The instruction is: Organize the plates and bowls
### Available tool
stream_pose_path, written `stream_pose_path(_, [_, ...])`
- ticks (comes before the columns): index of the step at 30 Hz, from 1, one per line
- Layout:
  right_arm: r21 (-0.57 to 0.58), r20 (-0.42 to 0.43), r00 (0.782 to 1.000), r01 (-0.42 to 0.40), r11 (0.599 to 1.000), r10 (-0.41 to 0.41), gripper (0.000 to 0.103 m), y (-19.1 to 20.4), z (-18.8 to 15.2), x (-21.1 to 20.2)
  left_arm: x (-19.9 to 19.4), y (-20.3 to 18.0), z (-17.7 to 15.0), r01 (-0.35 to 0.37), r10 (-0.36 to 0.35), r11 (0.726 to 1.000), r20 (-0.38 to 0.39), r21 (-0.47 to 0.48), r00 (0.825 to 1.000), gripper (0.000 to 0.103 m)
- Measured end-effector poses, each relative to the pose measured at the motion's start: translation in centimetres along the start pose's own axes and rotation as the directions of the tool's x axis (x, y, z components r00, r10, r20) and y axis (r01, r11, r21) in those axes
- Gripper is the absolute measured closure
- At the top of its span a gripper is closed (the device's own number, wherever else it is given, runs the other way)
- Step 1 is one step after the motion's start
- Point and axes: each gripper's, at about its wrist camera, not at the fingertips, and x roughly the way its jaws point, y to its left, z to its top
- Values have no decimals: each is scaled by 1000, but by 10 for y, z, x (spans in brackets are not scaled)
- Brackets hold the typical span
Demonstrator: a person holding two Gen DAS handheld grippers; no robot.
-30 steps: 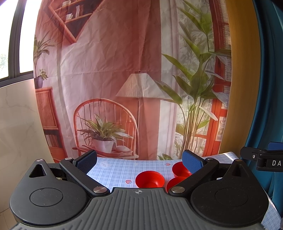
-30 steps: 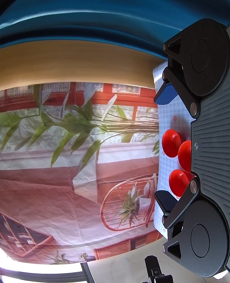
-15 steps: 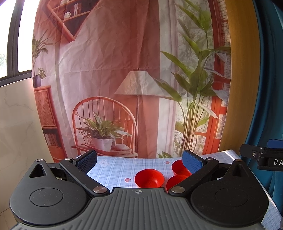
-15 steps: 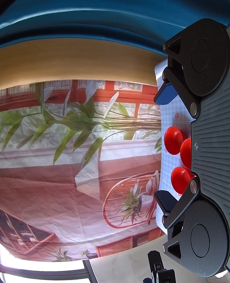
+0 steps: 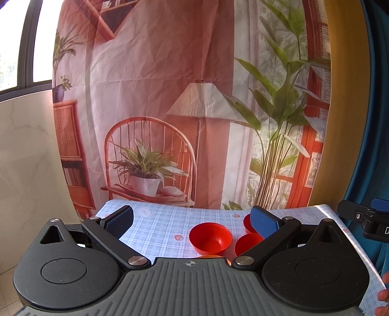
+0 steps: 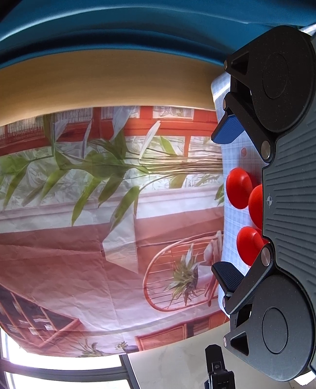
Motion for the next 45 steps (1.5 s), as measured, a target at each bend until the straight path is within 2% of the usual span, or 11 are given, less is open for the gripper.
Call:
stream_pose_path(3, [-44, -24, 999, -40, 998, 39, 0, 4, -15, 9, 9, 1, -13, -16, 15, 1000, -18, -9, 1000, 0])
stream_pose_path(10, [-65, -114, 989, -103, 993, 95, 0, 11, -47, 30, 33, 1, -41, -33, 33, 999, -88, -4, 996, 0])
stream_pose_path(14, [-80, -136, 986, -108, 991, 96, 0, 15, -66, 36, 48, 6, -62, -39, 36, 999, -118, -28, 992, 0])
stream_pose_path(18, [-60, -172, 981, -105, 993, 94, 0, 9, -87, 44, 63, 8, -85, -18, 10, 999, -186, -44, 982, 0])
stream_pose_path(23, [-65, -224, 972, -92, 994, 76, 2, 4, -113, 54, 78, 10, -106, 0, -13, 998, -235, -58, 972, 0])
stream_pose_path(27, [-41, -268, 960, -99, 994, 84, 9, 1, -131, 60, 88, 6, -124, 14, -29, 999, -306, -51, 952, 0])
stream_pose_path(29, [-32, -288, 954, -99, 995, 86, 16, -1, -139, 62, 91, 3, -134, 24, -36, 999, -335, -40, 942, 1])
stream_pose_path(33, [-16, -329, 940, -95, 995, 84, 23, -4, -154, 67, 97, 1, -148, 44, -63, 997, -372, -59, 926, 4])
stream_pose_path(35, [-9, -349, 933, -93, 996, 84, 30, -6, -160, 69, 100, 0, -154, 57, -81, 996, -397, -71, 914, 9])
stream_pose_path(42, [39, -400, 912, -82, 996, 91, 36, -15, -176, 75, 114, -6, -176, 107, -137, 990, -494, -89, 859, 31])
stream_pose_path(45, [54, -420, 902, -83, 995, 98, 43, -17, -181, 77, 117, -8, -181, 123, -157, 987, -519, -99, 840, 38])
